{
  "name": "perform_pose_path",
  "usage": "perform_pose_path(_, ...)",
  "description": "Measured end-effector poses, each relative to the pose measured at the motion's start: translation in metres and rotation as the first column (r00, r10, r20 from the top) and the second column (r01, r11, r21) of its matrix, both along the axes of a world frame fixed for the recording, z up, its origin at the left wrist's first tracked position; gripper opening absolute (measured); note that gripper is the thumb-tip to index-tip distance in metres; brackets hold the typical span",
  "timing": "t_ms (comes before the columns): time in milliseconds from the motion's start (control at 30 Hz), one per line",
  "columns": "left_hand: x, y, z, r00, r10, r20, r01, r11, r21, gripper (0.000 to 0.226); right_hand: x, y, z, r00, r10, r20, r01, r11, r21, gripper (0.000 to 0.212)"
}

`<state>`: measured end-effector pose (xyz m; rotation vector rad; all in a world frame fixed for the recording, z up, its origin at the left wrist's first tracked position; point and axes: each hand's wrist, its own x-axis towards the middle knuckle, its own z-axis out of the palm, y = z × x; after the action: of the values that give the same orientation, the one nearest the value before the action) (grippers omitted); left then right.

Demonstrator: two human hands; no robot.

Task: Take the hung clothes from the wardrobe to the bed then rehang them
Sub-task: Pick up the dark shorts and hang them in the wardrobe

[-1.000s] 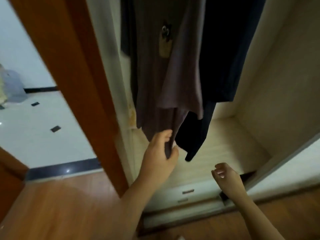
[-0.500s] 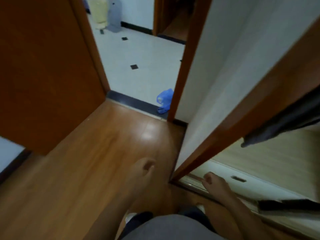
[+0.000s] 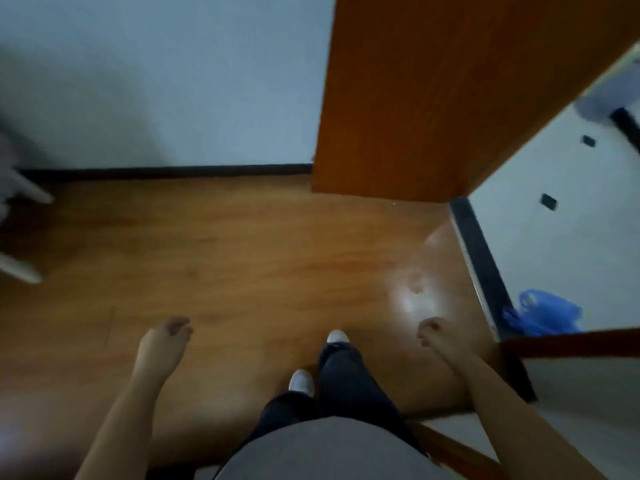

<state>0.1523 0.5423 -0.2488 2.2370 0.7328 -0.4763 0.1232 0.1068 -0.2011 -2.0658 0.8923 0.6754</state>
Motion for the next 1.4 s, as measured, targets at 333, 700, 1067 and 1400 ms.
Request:
perform_pose_path(333, -0.089, 0.038, -0.028, 0.774, 0.601, -0.199, -0.633, 0.747, -0.206, 0.017, 0.164, 0.093, -0.04, 0.894, 0.437, -0.103, -0.438, 0.899, 0.006, 0.017)
perform_pose_path(700, -0.096, 0.055, -0.004, 0.308, 0.936, -0.171, -0.943, 0.276, -0.185, 0.018, 0.301, 0.248, -0.037, 0.692, 0.695, -0.195, -0.69, 0.716, 0.106, 0.029)
perform_pose_path(1067, -0.187, 0.073, 0.006, -0.17, 0.976, -0.136, -0.981, -0.181, -0.07, 0.023, 0.268, 0.498, -0.056, 0.359, 0.909, -0.211, -0.896, 0.399, 0.193, 0.036)
perform_pose_path(1400, -0.284, 0.195, -0.021, -0.537, 0.816, -0.215, -0.794, -0.575, -0.199, 0.019, 0.133, 0.775, -0.056, -0.006, 1.0, 0.003, -0.999, -0.006, 0.051, 0.028)
